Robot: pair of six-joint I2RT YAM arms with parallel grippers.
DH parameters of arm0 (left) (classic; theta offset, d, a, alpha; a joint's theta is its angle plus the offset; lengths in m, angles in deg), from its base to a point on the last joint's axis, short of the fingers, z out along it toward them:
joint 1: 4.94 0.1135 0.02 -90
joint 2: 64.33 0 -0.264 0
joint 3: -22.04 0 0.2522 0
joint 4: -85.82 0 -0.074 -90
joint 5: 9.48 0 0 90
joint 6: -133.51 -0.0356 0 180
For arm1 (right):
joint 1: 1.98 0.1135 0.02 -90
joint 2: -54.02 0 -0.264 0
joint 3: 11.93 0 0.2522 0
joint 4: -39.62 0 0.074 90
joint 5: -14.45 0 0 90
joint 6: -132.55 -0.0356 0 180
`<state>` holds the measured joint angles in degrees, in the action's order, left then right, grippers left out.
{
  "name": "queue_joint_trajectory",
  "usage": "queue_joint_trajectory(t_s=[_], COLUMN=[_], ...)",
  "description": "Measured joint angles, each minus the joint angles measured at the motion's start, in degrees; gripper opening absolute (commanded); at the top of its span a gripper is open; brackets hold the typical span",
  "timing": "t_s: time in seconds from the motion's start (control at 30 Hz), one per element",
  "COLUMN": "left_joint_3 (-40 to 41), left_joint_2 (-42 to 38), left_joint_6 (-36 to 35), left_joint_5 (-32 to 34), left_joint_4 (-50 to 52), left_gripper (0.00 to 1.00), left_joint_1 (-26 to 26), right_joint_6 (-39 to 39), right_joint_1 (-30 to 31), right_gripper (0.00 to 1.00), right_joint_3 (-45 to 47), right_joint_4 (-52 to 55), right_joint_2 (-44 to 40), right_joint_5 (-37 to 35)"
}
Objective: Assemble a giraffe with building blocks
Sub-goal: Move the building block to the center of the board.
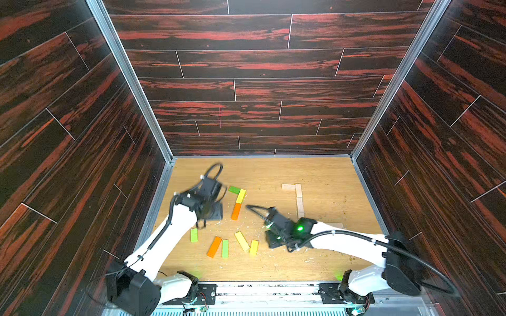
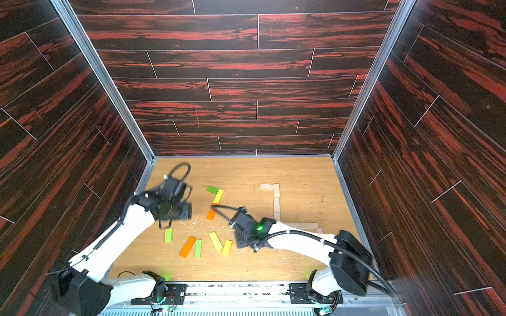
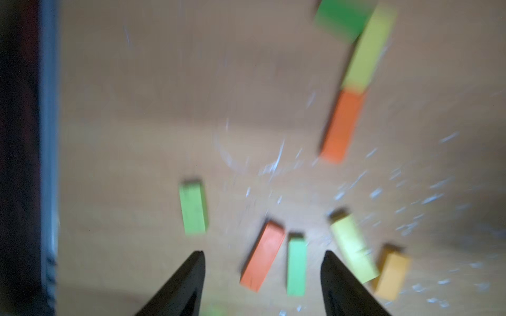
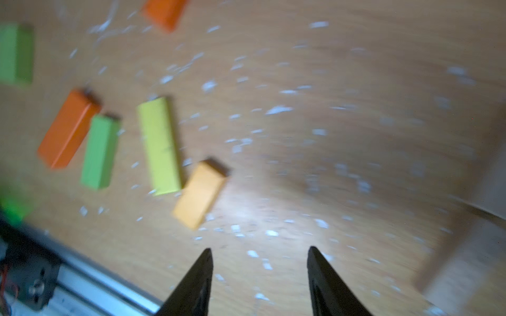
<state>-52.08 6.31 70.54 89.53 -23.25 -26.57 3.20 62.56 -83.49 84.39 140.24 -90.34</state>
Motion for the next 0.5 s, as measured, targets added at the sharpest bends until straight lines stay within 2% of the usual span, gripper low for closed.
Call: queue_joint_trajectory(t_s=[0.2,0.37,0.5], left_joint_3=[10.91,17.2,20.57], left_joint_2=[-1.73,-1.11,1.86], left_joint_6=[5.62,11.1,13.86], left_joint_5=[-7.48,-10.4,-10.1], left_joint_4=[-1.49,-5.05,-7.48], left_gripper=[0.81,0.81,0.79], left_joint_1=[-0.26,-3.1,-3.69], right_joint_6=[0.22,0.24,0.24], right_joint_1=[1.2,1.16,1.14], right_gripper=[0.57,0.57,0.57], right_joint_3=[-0.22,0.31,1.64], right_joint_4=[-1.42,-1.66,-1.95], right_joint_2=[0.81,0.72,0.68], right_joint_5=[0.02,-0.81,-1.31])
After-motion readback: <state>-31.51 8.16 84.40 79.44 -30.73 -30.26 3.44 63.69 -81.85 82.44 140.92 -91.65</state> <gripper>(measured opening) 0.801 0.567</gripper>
